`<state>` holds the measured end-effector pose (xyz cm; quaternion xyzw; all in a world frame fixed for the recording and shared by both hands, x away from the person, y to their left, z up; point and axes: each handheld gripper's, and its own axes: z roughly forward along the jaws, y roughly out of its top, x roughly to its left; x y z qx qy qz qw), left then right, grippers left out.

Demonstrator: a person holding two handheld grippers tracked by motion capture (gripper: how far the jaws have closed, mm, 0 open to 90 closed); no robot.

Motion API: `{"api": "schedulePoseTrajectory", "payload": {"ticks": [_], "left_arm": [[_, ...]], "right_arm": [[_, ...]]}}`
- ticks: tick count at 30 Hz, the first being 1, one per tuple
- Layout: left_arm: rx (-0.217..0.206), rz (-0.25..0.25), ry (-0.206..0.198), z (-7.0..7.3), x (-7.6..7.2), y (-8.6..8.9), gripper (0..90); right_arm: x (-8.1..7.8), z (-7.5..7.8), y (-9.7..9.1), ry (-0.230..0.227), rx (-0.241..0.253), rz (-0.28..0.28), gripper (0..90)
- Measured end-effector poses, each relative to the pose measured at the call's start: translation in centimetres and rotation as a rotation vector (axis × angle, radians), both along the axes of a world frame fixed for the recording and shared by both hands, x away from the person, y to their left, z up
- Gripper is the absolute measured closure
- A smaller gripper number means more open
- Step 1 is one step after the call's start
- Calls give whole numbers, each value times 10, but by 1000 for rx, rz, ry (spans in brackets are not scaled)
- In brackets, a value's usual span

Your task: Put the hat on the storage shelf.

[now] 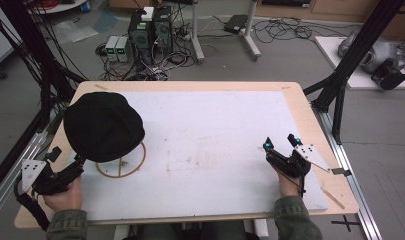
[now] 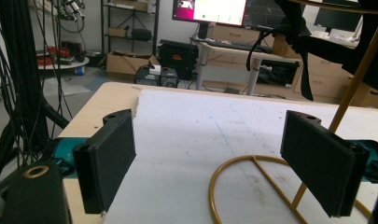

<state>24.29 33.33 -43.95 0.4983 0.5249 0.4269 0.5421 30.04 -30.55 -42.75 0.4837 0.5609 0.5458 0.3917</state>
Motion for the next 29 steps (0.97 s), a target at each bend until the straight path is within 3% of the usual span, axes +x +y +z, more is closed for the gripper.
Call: {"api": "schedulePoseTrajectory", "payload": {"ticks": [7, 29], "left_arm": [[-1, -1, 0, 0, 0, 0, 180], [-7, -8, 14, -1, 2, 1, 180]], "right_arm": [[-3, 0, -3, 4, 16, -12, 158], [0, -2, -1, 27, -4, -2, 158]]}}
